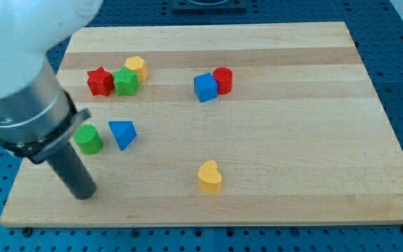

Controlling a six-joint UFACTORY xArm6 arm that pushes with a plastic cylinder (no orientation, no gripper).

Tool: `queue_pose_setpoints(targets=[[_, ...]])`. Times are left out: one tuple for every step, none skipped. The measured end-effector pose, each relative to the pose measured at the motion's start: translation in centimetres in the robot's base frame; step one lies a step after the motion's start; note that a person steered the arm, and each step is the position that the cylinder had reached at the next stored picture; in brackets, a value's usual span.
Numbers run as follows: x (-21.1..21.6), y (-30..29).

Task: Move the green circle parallel to the left of the yellow heart

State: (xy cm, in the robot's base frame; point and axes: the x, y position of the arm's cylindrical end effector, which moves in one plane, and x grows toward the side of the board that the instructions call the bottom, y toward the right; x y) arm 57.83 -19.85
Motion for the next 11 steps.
queue_pose_setpoints(targets=[[-1.6, -2.2], [-8.8, -2.3], [-14.1, -2.3], [-14.1, -2.3], [-13.0, 1.1], [-10.4, 2.0], [-7.8, 1.8], [-4.3, 1.3], [-1.1, 1.4], [-1.1, 0.8], [-1.1, -1.3]])
